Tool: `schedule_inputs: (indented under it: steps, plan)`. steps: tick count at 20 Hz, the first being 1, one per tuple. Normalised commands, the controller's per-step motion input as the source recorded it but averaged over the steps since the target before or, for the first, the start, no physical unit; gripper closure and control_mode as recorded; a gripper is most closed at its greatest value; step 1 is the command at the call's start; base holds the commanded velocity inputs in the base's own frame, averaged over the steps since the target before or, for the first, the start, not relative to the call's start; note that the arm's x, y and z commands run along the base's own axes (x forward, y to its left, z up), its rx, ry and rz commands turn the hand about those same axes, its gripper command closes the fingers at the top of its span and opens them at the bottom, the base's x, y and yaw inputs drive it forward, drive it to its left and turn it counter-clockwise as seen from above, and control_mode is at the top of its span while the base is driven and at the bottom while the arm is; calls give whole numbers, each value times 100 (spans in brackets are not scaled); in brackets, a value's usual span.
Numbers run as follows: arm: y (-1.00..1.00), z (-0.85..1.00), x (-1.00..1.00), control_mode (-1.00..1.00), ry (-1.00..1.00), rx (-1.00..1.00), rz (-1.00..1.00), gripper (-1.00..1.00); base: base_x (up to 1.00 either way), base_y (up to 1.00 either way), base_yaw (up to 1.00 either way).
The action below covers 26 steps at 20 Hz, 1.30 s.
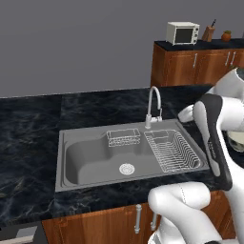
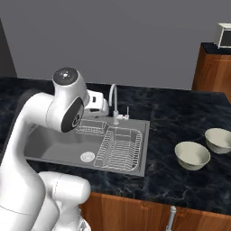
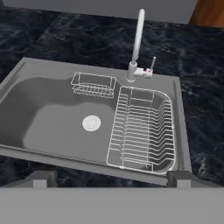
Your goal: Rinse each bowl for a few seconds and place them down in the sink or on the counter.
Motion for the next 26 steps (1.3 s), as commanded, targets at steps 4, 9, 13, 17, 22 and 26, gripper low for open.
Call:
schedule_inputs:
  steps: [4,9,13,17,22,26]
  plan:
    - [-44,0,0,-100,-1,0,17,-100,0,0,0]
    - [-32,0,5,-100,-6,0,22,-100,0,0,0]
    - [-25,-8,21,-100,-4,0,18,-100,0,0,0]
    - [-20,-21,26,-100,-8,1,13,-100,0,0,0]
    - [-14,-24,22,-100,-15,4,12,-100,0,0,0]
    - [-3,-28,33,-100,-16,5,9,-100,0,0,0]
